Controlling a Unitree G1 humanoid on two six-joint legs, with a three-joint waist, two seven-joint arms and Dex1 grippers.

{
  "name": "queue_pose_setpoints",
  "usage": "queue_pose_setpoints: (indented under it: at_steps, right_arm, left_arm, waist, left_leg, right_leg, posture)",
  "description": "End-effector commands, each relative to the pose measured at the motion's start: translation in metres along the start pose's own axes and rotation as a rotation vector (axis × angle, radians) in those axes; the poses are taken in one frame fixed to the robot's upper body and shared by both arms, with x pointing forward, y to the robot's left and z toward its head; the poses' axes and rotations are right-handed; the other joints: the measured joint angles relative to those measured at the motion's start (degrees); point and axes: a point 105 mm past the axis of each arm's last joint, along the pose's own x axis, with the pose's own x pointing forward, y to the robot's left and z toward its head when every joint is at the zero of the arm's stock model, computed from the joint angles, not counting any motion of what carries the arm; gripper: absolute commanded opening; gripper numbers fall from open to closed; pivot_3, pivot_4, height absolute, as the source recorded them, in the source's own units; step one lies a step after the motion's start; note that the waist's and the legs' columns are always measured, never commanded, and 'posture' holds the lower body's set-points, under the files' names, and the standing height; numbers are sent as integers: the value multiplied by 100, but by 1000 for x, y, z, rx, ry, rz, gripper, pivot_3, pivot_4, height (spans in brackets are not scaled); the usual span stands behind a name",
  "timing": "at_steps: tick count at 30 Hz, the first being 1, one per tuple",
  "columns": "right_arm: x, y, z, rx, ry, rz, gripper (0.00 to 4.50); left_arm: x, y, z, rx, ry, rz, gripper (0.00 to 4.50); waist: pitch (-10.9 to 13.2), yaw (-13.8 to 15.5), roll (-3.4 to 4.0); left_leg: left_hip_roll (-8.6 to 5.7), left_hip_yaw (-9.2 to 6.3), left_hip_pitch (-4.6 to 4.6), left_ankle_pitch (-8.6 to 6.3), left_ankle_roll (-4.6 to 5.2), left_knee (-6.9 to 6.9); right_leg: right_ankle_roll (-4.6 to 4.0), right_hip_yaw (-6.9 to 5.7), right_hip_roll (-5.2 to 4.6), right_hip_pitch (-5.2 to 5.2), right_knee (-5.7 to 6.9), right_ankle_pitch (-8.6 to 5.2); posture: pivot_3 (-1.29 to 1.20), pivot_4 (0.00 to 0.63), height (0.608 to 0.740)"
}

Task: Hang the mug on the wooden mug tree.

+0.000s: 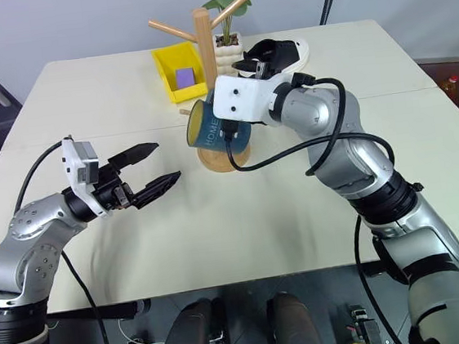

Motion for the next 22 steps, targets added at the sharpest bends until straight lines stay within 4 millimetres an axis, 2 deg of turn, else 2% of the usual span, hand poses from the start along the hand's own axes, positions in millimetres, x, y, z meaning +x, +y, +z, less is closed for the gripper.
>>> queue_pose_setpoints:
  at_steps: [1,3,5,10,12,15,22]
  right_arm:
    - [-30,-26,-1,45,-50,-82,3354]
    - [-39,-25,-9,139,-64,-84,3354]
    - [-51,-14,-28,375,-80,-73,3354]
    - [-78,37,-91,821,-66,-118,3354]
    - [-82,54,-106,946,-60,-137,3354]
    - [-83,73,-117,1018,-55,-147,3354]
    - [-76,89,-131,1103,-60,-181,3354]
  left_arm:
    - [-5,7,2,15,-6,52,4500]
    - [-7,13,-3,12,10,93,4500]
    - [-12,28,-14,14,43,196,4500]
    - [-30,51,-55,-33,119,415,4500]
    - [-38,56,-69,-41,146,491,4500]
    - [-49,61,-82,-62,157,573,4500]
    - [-60,56,-93,-77,177,620,4500]
  waist:
    - [0,20,0]
    - [0,27,-3]
    - [-3,28,-9]
    - [-5,28,-14]
    - [-1,-12,-8]
    - [-1,-21,-8]
    - [-1,6,-8]
  left_leg:
    - [0,-1,0,0,0,0]
    - [-1,-2,0,-1,1,0]
    - [0,-2,2,-1,1,1]
    - [-1,-3,21,-2,3,-9]
    - [0,4,16,-2,4,-6]
    - [2,4,27,-1,1,-8]
    - [2,4,28,0,0,-10]
  right_leg:
    - [0,0,0,1,0,0]
    - [0,-2,-1,6,-1,0]
    - [0,-1,-1,7,-1,0]
    - [0,-3,-1,30,-8,0]
    - [1,1,-3,18,-4,1]
    - [1,2,0,19,4,1]
    - [1,2,-1,20,4,0]
  posture:
    - [0,150,740]
    - [0,150,740]
    - [0,150,740]
    - [0,150,740]
    - [0,150,740]
    - [0,150,740]
    - [0,150,740]
